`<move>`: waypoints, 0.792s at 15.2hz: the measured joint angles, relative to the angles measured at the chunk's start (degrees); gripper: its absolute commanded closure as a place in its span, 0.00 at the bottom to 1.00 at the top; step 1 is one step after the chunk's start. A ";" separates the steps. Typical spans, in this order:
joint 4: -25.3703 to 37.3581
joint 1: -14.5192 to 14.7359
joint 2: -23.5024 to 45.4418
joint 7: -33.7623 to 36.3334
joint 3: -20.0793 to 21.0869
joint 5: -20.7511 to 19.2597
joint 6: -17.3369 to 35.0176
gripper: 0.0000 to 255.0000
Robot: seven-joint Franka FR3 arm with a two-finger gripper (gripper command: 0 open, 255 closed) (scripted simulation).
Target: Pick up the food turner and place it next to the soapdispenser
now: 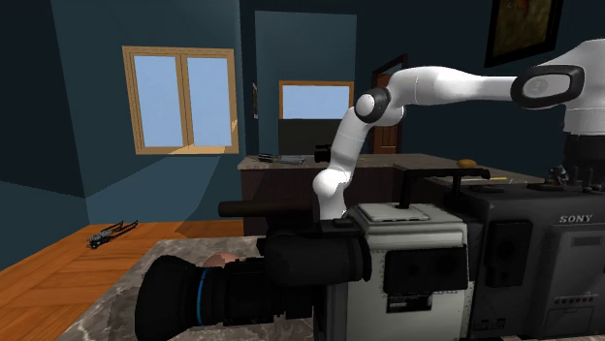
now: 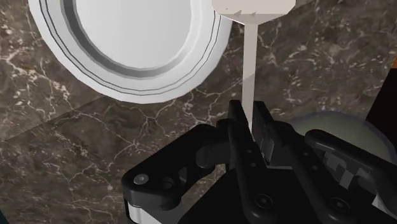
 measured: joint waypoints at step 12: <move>-8.85 0.45 0.25 -0.99 0.23 0.40 9.01 1.00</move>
